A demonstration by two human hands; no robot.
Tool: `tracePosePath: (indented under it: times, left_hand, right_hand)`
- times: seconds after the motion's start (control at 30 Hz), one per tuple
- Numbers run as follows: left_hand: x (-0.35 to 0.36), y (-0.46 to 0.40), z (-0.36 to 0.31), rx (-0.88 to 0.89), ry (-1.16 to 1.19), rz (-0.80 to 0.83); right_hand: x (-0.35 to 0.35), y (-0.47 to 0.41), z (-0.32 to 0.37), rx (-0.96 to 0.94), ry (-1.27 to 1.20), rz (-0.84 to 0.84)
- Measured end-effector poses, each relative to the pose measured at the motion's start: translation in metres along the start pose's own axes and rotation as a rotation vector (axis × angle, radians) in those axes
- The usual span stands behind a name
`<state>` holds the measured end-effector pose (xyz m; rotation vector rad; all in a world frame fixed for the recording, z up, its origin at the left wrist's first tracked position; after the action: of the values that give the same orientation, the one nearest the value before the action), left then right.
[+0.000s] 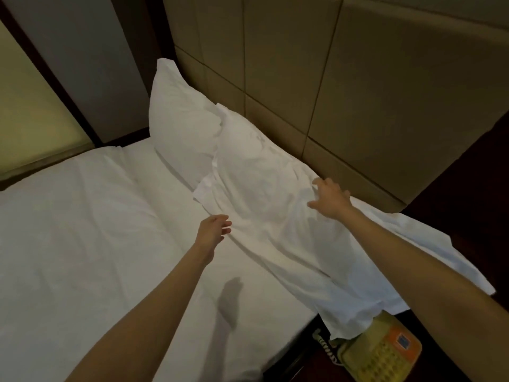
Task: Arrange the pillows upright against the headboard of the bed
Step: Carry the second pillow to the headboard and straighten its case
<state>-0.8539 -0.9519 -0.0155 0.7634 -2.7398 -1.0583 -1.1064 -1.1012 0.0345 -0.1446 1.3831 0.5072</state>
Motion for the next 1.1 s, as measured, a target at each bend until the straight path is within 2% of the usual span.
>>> tracePosePath:
  times: [0.07, 0.17, 0.5, 0.7, 0.8, 0.87, 1.0, 1.1]
  left_hand:
    - [-0.007, -0.002, -0.006, 0.027, -0.026, -0.007]
    - [-0.018, -0.005, -0.016, 0.084, -0.081, -0.003]
    - [-0.06, -0.032, -0.083, 0.196, -0.252, 0.106]
    - [-0.096, -0.073, -0.138, 0.263, -0.27, 0.05]
    - [-0.11, -0.097, -0.159, 0.287, -0.278, 0.018]
    - [-0.12, -0.112, -0.169, 0.272, -0.234, -0.007]
    - [-0.146, -0.145, -0.184, 0.118, 0.031, -0.083]
    - [-0.163, -0.17, -0.192, 0.061, 0.14, -0.141]
  right_hand:
    - [0.008, -0.004, 0.006, -0.009, 0.023, -0.023]
    - [0.011, -0.008, 0.013, -0.011, -0.025, -0.147]
    - [-0.005, -0.027, 0.072, -0.088, -0.44, -0.331]
    - [-0.029, -0.067, 0.12, -0.125, -0.524, -0.411]
    - [-0.037, -0.097, 0.138, -0.126, -0.551, -0.397]
    - [-0.042, -0.123, 0.151, -0.143, -0.551, -0.38]
    - [-0.052, -0.187, 0.188, -0.204, -0.605, -0.422]
    - [-0.055, -0.242, 0.218, -0.27, -0.629, -0.421]
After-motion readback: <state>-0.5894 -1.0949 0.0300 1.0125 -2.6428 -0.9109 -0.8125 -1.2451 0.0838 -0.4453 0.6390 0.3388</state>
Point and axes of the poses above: each hand's wrist, its own y-axis away from the middle knuckle, its own x-axis out of the palm, z = x × y, the point moved 2 cm from there along -y, towards the middle knuckle, and after that the axes turned 10 degrees about -x, right-handed, at the moved point
